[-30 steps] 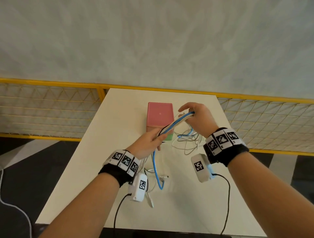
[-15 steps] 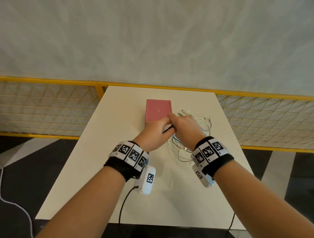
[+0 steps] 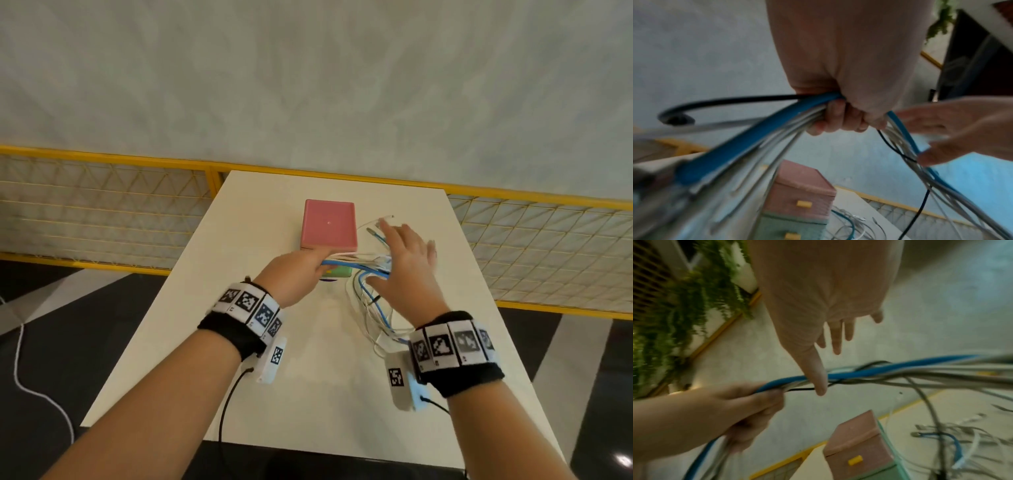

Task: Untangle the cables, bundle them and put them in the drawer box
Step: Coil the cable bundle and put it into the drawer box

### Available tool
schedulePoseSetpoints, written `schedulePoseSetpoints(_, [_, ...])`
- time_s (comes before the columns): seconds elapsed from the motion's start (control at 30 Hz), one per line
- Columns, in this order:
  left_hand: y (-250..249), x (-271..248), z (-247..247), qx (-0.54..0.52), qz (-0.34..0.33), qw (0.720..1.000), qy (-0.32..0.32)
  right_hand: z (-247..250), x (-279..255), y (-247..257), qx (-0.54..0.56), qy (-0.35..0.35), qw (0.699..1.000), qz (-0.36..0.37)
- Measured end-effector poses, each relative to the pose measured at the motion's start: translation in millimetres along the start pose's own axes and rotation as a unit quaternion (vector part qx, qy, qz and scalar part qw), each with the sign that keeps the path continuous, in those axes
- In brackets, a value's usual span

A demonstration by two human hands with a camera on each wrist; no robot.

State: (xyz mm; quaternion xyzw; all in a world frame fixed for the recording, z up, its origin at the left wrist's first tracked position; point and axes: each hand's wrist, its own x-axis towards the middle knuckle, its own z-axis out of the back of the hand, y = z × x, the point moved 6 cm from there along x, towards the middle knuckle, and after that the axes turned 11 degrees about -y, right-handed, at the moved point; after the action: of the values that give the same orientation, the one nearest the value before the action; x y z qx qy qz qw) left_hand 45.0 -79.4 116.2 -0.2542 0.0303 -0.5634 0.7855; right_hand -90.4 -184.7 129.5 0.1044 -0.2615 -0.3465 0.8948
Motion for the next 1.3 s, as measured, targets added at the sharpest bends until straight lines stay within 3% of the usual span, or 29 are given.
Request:
schedulePoseSetpoints(0.07, [-22, 6, 0, 0.030, -0.039, 0.999, 0.003, -6, -6, 29, 0.030, 0.014, 0.997, 0.073])
schedulePoseSetpoints(0.13, [-38, 12, 0, 0.035, -0.075, 0.997, 0.011, -18, -10, 41, 0.087, 0.026, 0.993, 0.071])
schedulePoseSetpoints(0.27, [-27, 13, 10, -0.080, -0.042, 0.995, 0.037, -17, -6, 21, 0.182, -0.027, 0.981, -0.060])
schedulePoseSetpoints(0.4, [-3, 10, 21, -0.038, -0.036, 0.998, 0.035, -10, -13, 2, 0.303, -0.055, 0.941, -0.143])
schedulePoseSetpoints(0.53, [-15, 13, 24, 0.047, -0.066, 0.996, 0.045, -17, -20, 0, 0.254, -0.019, 0.953, -0.161])
schedulePoseSetpoints(0.63, [-29, 19, 28, 0.154, -0.097, 0.983, 0.034, -3, -19, 19, 0.093, -0.088, 0.991, -0.037])
schedulePoseSetpoints(0.73, [-46, 22, 26, 0.182, -0.122, 0.974, 0.061, -1, -15, 46, 0.076, -0.102, 0.990, 0.059])
schedulePoseSetpoints(0.87, [-51, 26, 34, 0.076, -0.083, 0.986, 0.125, -6, -7, 28, 0.136, -0.069, 0.988, -0.023])
schedulePoseSetpoints(0.97, [-43, 27, 39, 0.056, -0.062, 0.987, 0.139, -8, -11, 17, 0.175, -0.050, 0.980, -0.080])
schedulePoseSetpoints(1.17, [-61, 28, 34, 0.131, -0.095, 0.977, 0.141, -4, -9, 42, 0.115, -0.076, 0.990, 0.016])
schedulePoseSetpoints(1.3, [-66, 29, 57, -0.017, -0.047, 0.994, 0.100, -8, -7, 33, 0.152, -0.022, 0.986, -0.067])
